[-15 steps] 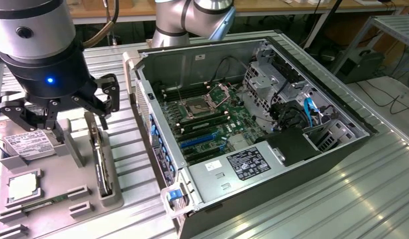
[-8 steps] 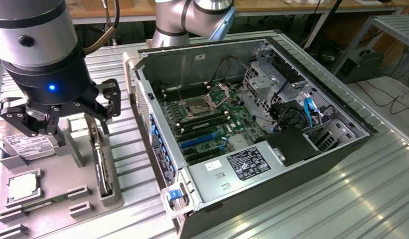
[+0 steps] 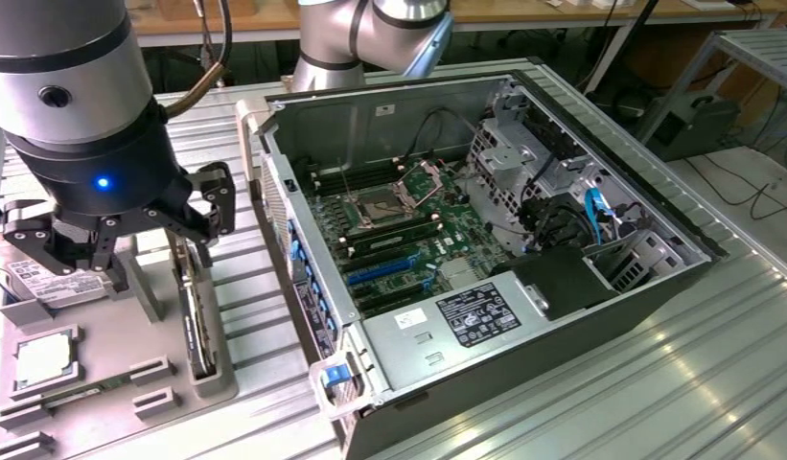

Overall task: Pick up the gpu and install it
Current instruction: 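Pick up the gpu and move the gpu toward the slot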

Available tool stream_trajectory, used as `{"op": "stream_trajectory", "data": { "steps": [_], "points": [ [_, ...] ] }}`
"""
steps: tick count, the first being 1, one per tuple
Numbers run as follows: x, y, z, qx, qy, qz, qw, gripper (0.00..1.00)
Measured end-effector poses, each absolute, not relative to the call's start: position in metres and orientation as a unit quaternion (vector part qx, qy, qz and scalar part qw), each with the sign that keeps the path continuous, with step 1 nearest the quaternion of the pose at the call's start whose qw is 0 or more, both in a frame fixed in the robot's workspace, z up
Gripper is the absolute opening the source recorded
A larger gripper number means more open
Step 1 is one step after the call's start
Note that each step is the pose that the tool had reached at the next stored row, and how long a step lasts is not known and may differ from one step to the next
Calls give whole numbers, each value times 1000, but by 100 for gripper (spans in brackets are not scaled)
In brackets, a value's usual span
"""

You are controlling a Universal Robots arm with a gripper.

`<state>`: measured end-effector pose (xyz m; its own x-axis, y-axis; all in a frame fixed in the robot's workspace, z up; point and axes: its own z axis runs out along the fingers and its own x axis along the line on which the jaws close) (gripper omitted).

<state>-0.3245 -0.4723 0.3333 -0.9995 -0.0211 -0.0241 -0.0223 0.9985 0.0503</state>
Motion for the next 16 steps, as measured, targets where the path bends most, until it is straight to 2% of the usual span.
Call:
{"op": "stream_trajectory", "data": {
  "steps": [16],
  "points": [
    [-325,-484,326,-11,1000,25,12,72]
  ]
}}
